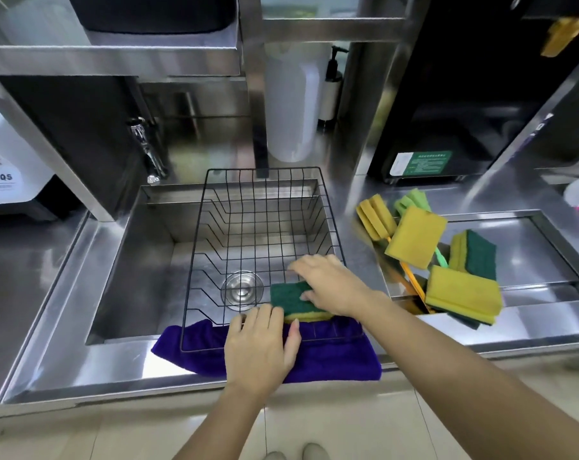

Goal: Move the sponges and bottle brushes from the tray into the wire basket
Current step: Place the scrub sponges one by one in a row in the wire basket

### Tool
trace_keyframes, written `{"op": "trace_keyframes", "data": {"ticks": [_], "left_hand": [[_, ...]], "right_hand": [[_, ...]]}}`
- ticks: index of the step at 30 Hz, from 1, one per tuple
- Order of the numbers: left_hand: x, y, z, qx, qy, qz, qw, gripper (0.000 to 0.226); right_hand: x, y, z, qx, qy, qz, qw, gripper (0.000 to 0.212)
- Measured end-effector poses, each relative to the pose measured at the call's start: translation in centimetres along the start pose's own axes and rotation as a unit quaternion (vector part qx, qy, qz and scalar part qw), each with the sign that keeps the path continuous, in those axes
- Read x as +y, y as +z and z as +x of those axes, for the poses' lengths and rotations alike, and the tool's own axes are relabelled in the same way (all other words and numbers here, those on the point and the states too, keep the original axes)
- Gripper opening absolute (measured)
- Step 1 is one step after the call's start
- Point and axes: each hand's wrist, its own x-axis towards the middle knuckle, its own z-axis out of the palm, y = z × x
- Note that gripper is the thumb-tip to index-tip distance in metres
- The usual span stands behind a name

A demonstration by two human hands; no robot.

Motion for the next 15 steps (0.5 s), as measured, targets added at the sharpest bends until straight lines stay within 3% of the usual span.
{"op": "trace_keyframes", "data": {"ticks": [4, 6, 11, 15], "left_hand": [[3.0, 0.0, 0.8, -0.021, 0.056, -0.048, 0.997, 0.034], [4.6, 0.4, 1.1, -0.041, 0.077, -0.056, 0.995, 0.036], [6.1, 1.4, 1.3, -0.041, 0.103, -0.015, 0.994, 0.04], [6.0, 1.8, 1.3, -0.034, 0.112, -0.009, 0.993, 0.042]], "right_hand": [[2.0, -2.4, -2.4, 0.192, 0.062, 0.069, 0.977, 0.036], [4.3, -3.2, -3.8, 0.231, 0.126, 0.069, 0.962, 0.033], [10.6, -2.8, -8.3, 0.203, 0.296, 0.043, 0.932, 0.045], [13.3, -1.2, -11.7, 0.071, 0.37, 0.027, 0.926, 0.067]]}}
